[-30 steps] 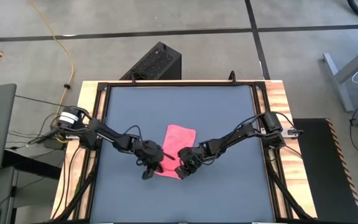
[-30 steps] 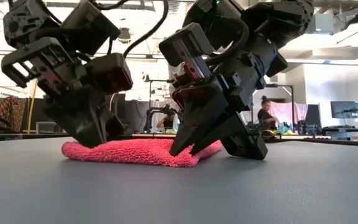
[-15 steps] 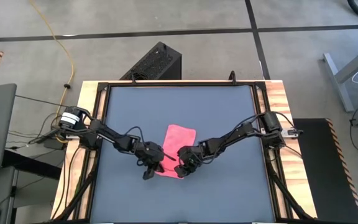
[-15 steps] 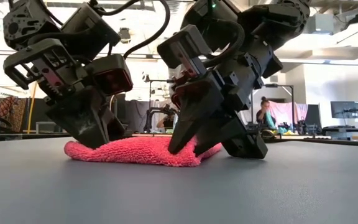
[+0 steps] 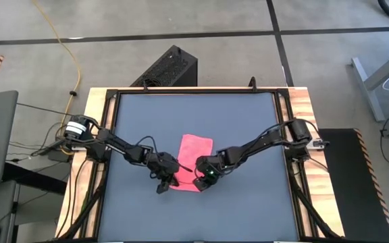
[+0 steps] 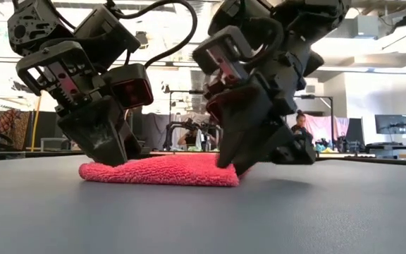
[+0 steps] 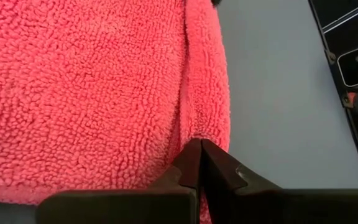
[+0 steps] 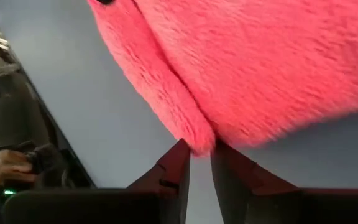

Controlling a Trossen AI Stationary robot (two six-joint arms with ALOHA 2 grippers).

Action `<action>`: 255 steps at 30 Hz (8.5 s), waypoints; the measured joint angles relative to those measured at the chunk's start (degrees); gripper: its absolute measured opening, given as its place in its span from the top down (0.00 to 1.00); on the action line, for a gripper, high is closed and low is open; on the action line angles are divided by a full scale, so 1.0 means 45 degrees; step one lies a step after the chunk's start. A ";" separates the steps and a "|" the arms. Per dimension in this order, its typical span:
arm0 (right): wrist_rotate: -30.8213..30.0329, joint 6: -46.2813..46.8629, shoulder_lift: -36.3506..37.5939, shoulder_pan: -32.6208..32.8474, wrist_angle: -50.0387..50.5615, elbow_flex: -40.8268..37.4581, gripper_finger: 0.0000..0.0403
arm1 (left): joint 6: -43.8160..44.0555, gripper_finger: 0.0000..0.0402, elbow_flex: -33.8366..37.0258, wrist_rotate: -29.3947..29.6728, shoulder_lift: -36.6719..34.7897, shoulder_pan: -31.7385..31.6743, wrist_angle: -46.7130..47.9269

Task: Roll towel
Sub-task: Roll the pink towel

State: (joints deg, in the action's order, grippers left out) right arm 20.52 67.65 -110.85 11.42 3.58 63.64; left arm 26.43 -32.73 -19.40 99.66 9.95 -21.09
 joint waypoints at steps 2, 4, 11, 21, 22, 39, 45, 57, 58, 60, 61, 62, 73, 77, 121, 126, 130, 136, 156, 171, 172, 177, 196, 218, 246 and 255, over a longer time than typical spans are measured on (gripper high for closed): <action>0.0041 -0.0121 0.0091 0.0000 -0.0009 -0.0010 0.77 | 0.0045 1.00 0.0000 -0.0006 0.0000 -0.0004 0.0041; 0.0103 -0.0324 0.0300 0.0052 0.0351 -0.0013 0.77 | 0.0126 1.00 0.0000 -0.0073 0.0000 -0.0013 0.0037; -0.0886 -0.2102 0.1399 0.0628 0.1024 -0.0010 0.77 | 0.0618 1.00 0.0002 -0.0180 0.0000 -0.0048 -0.0004; -0.7264 -0.9486 0.1356 0.3163 -0.0665 0.0016 0.77 | 0.0919 1.00 -0.0117 -0.0700 0.0015 -0.0375 0.0034; -0.7773 -0.9590 0.1250 0.3317 -0.0674 0.0024 0.77 | 0.0912 1.00 -0.0121 -0.0739 0.0015 -0.0410 0.0039; -0.8508 -0.9943 0.0478 0.3201 -0.0786 0.0019 0.42 | 0.0654 1.00 -0.0126 -0.0990 0.0015 -0.0566 0.0134; -0.8546 -1.0149 -0.0109 0.3149 -0.1206 0.0024 0.44 | 0.0598 1.00 -0.0131 -0.1040 0.0015 -0.0589 0.0178; -0.8473 -0.9860 -0.0462 0.3128 -0.1344 0.0028 0.71 | 0.0494 1.00 -0.0126 -0.1117 0.0015 -0.0655 0.0173; -0.8282 -0.9620 -0.0543 0.3128 -0.1356 0.0019 0.74 | 0.0494 1.00 -0.0126 -0.1117 0.0015 -0.0655 0.0173; -0.7944 -0.8896 -0.0711 0.3079 -0.1548 0.0035 0.80 | 0.0413 1.00 -0.0125 -0.1155 0.0015 -0.0655 0.0171; -0.7863 -0.8515 -0.0796 0.3075 -0.1609 0.0026 0.84 | 0.0385 1.00 -0.0117 -0.1171 0.0019 -0.0655 0.0153; -0.7610 -0.8065 -0.0842 0.3022 -0.1660 0.0024 0.87 | 0.0385 1.00 -0.0121 -0.1175 0.0019 -0.0660 0.0153; -0.6303 -0.4645 -0.0839 0.2914 -0.1941 -0.0181 0.94 | 0.0043 0.94 -0.0055 -0.1642 -0.0925 -0.0788 0.0533; -0.6046 -0.3003 -0.0829 0.2909 -0.3970 -0.1287 0.95 | -0.0146 0.92 -0.0063 -0.1586 -0.1553 -0.1037 0.1017; -0.4107 0.0824 -0.0844 0.1685 -0.5268 -0.2176 0.95 | -0.8772 0.51 -0.0126 0.1082 -0.2715 0.0555 0.2383; -0.4124 0.0960 -0.0844 0.1554 -0.5110 -0.2175 0.95 | -0.8742 0.54 -0.0131 0.0417 -0.2092 0.0555 0.2047; -0.4115 0.1028 -0.0839 0.1496 -0.5052 -0.2171 0.95 | -0.8612 0.57 -0.0136 0.0348 -0.1351 0.0517 0.1424; -0.4042 0.1064 -0.0844 0.1540 -0.5090 -0.2171 0.95 | -0.8392 0.60 -0.0155 0.1752 -0.1093 0.0473 0.1175; -0.3857 0.2132 -0.0844 0.1501 -0.5139 -0.2171 0.95 | -0.4503 1.00 -0.0141 -0.3161 -0.1059 -0.1855 0.2696; -0.3624 0.4390 -0.0844 0.1477 -0.5105 -0.2171 0.94 | 0.0281 1.00 -0.0185 -0.4988 -0.1083 -0.3353 0.3313; -0.3624 0.4436 -0.0844 0.1472 -0.5107 -0.2171 0.94 | 0.0381 1.00 -0.0187 -0.4899 -0.1088 -0.3317 0.3345; -0.3620 0.4914 -0.0844 0.1443 -0.5017 -0.2171 0.94 | 0.0947 1.00 -0.0187 -0.4364 -0.1093 -0.3282 0.3340; -0.3507 0.5015 -0.0839 0.1319 -0.4819 -0.2166 0.94 | -0.2663 0.77 -0.1168 -0.5674 -0.2399 -0.4651 0.4754; -0.3629 0.5528 -0.0839 0.1336 -0.4799 -0.2157 0.94 | -0.5818 1.00 -0.1205 -0.1627 -0.0697 -0.1845 0.2038; -0.3640 0.4403 0.1055 0.1243 -0.1762 -0.2205 0.64 | -0.5650 1.00 -0.1214 -0.1582 -0.0243 -0.1893 0.1752; -0.3630 0.2689 0.2535 0.1428 -0.1462 -0.2215 0.63 | -0.5261 1.00 -0.1205 -0.1642 -0.0243 -0.1927 0.1555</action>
State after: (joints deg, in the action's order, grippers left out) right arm 4.18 79.75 -99.44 17.85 -3.00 53.67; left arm 2.76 -38.15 -26.79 98.56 1.28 -14.10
